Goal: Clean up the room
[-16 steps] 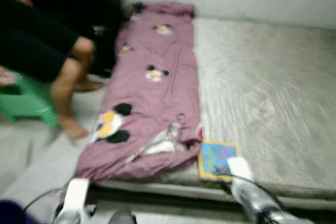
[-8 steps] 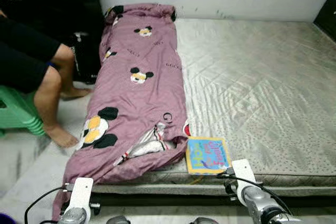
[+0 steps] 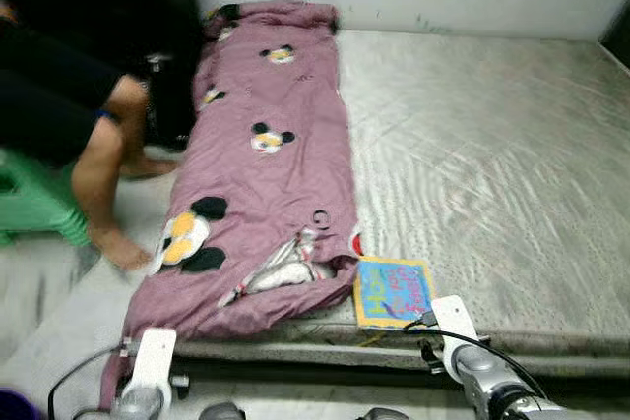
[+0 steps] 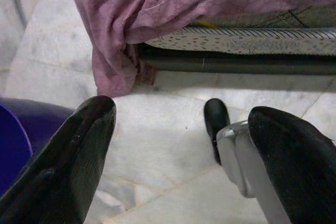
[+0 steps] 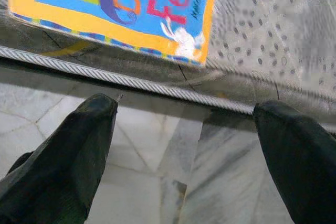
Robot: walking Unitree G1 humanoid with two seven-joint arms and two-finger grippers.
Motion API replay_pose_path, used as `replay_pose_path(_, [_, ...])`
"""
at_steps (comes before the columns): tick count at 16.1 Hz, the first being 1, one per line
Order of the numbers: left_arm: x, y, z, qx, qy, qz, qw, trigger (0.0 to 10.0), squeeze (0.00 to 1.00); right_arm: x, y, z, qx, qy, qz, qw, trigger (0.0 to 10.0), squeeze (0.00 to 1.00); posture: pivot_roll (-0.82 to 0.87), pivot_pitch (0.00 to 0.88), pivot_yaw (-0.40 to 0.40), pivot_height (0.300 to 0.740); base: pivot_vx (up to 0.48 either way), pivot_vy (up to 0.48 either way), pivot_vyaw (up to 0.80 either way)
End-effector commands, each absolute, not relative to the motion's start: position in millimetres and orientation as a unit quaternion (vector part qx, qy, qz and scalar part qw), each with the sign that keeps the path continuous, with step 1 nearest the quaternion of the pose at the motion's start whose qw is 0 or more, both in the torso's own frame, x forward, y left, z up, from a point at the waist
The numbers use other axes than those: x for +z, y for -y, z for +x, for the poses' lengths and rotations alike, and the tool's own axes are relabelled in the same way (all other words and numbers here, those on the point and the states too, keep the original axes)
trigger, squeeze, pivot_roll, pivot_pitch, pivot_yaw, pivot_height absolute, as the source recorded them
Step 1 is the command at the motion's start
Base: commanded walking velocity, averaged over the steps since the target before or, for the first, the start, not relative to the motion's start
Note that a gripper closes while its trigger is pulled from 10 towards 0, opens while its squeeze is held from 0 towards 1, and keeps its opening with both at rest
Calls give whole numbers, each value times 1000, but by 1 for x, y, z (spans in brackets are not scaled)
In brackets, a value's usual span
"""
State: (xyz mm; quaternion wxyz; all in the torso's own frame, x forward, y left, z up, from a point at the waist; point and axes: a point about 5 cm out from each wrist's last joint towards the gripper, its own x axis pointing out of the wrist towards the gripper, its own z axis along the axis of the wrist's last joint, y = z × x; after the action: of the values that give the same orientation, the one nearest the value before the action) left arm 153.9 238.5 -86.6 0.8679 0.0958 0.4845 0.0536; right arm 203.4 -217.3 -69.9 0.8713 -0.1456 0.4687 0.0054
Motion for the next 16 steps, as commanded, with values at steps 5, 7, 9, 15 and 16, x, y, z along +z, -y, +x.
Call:
replay_pose_path(5, [-88,-242,148,49,-494,103,862,10000,0,-67,216,209,8,-463,-147,874,10000,0,-87,0,-38,740,0,0,248])
replay_pose_path(7, [-88,-242,148,49,-494,102,862,10000,0,-67,216,209,9,-463,-149,874,10000,0,-88,0,-38,740,0,0,0])
replay_pose_path(9, [-88,-242,148,48,-494,102,862,10000,0,-67,216,209,9,-463,-150,874,10000,0,-87,0,-39,740,0,-279,0])
replay_pose_path(15, [-88,-241,149,46,-494,102,862,10000,0,-66,215,211,28,-460,-166,872,10000,0,-87,0,-40,740,0,-333,0])
replay_pose_path(16, [-88,-241,149,46,-494,102,862,10000,0,-66,215,212,30,-460,-169,871,10000,0,-87,0,-40,740,0,-330,0])
